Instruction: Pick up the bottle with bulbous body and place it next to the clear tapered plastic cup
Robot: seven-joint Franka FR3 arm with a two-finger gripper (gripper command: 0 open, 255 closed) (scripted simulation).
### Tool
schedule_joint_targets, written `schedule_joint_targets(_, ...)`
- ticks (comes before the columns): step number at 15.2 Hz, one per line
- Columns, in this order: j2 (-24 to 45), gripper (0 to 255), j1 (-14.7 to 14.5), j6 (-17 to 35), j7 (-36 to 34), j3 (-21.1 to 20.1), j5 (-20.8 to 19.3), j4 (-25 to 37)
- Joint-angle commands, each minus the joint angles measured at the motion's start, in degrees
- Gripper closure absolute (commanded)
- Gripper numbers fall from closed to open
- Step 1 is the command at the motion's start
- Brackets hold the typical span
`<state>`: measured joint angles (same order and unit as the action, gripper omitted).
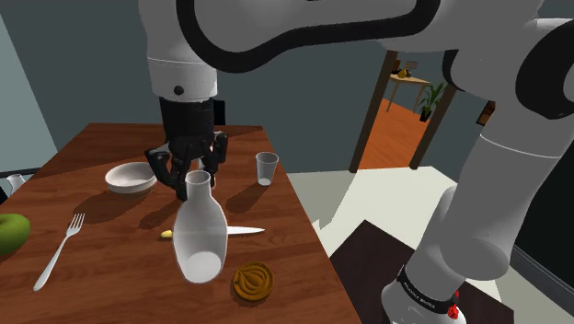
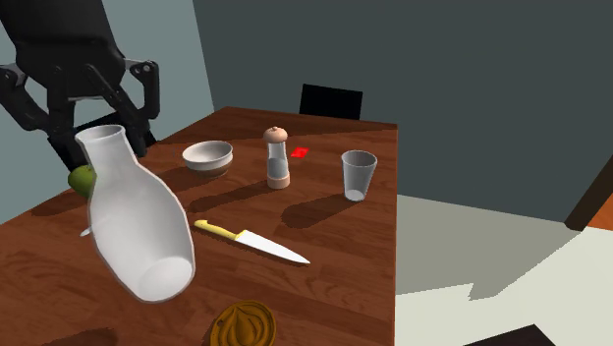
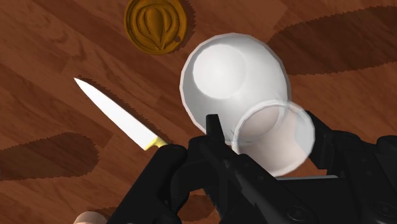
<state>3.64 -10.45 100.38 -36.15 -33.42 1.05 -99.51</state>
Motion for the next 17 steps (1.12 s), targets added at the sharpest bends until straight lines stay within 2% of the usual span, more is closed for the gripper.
schedule_joint_targets(1,0.0,255,0.0,-1.6,-0.1,0.0,0.0,1.6)
schedule_joint_targets(17,2.6,255,-0.9,-14.7,-1.5,-0.5,-1.5,16.9)
